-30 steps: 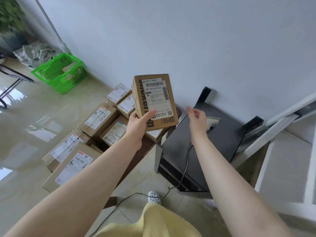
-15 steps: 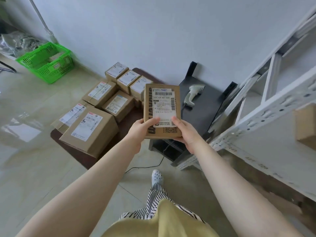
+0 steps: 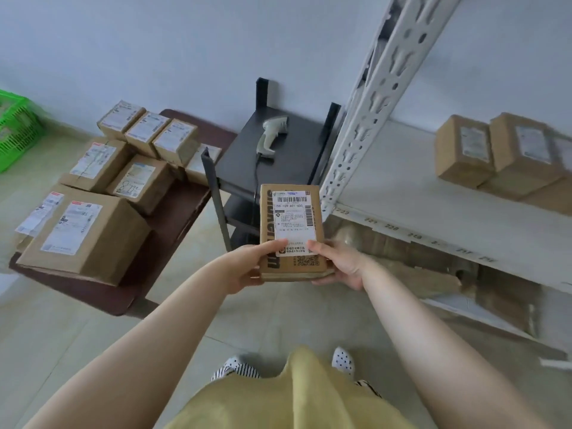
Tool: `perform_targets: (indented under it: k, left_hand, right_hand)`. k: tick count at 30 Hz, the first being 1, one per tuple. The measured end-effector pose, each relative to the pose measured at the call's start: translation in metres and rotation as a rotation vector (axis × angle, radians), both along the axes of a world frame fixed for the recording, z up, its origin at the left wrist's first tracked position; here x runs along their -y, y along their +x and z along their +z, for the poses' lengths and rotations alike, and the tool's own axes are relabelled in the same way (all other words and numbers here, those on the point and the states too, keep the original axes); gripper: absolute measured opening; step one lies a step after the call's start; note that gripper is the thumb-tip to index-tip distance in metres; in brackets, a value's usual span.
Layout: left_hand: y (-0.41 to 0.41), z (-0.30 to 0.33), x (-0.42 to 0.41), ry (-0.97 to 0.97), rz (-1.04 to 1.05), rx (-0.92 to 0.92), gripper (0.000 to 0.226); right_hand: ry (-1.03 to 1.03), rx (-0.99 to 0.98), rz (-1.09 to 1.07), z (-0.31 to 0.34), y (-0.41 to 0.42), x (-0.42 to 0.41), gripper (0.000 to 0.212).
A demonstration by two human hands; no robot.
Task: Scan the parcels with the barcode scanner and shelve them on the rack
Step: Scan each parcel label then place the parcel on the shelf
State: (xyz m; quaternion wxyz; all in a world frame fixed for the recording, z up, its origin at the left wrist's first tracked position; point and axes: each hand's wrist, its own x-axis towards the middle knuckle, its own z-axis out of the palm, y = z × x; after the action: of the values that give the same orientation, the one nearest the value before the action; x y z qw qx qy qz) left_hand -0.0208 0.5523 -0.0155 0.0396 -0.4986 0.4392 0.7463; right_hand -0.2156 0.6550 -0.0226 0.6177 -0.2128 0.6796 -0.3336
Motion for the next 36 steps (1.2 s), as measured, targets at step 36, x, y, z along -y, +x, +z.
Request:
perform_targets:
  k: [36]
  left_hand:
    - [-0.433,0.002,-0.016,-0.129,0.29,-0.007,0.016]
  right_hand:
    - [0.039,-0.053,-0.573,0.005,-0.35,0.003,0.047]
